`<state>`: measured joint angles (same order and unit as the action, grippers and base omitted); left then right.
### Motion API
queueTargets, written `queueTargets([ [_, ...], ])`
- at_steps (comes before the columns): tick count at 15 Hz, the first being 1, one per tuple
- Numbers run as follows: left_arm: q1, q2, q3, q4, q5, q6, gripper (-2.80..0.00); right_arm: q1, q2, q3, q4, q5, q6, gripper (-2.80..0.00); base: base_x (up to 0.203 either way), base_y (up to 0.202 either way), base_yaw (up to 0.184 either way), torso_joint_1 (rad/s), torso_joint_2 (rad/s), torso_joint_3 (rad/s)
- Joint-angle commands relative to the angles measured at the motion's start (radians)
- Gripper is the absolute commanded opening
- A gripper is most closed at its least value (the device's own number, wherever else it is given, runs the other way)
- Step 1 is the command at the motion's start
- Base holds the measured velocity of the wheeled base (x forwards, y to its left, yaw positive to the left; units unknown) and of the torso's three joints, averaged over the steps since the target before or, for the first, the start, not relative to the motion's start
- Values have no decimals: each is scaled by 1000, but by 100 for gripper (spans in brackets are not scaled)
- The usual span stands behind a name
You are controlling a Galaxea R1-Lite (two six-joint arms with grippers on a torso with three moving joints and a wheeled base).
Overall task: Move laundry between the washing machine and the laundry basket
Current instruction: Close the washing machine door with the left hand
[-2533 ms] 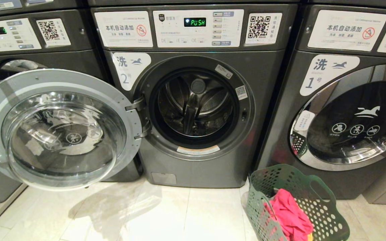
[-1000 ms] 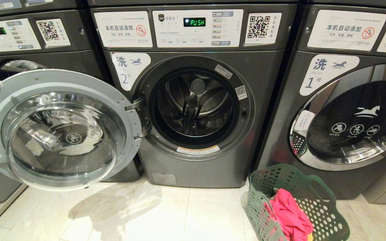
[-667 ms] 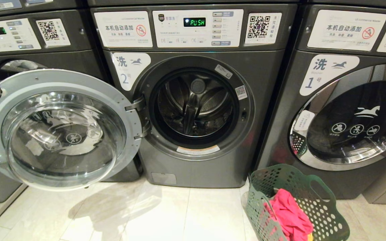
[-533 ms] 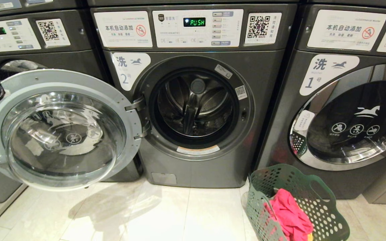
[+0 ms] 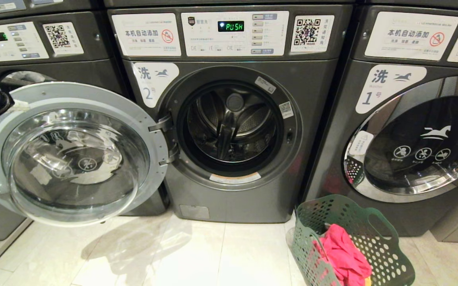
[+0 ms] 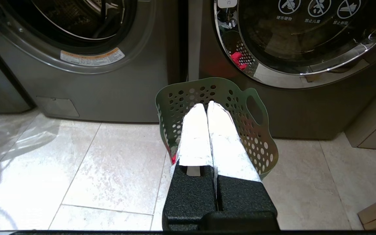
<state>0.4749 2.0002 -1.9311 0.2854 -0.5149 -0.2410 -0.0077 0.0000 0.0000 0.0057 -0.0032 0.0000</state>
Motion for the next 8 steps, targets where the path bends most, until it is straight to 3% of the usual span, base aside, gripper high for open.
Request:
queueTargets([
  [1, -14, -7, 0, 2, -20, -21, -280, 0, 2, 0, 0, 0, 0, -280, 0, 0, 0, 0, 0, 0],
  [8, -24, 63, 0, -21, -15, -14, -280, 0, 2, 0, 0, 2, -2, -280, 0, 0, 0, 0, 0, 0],
])
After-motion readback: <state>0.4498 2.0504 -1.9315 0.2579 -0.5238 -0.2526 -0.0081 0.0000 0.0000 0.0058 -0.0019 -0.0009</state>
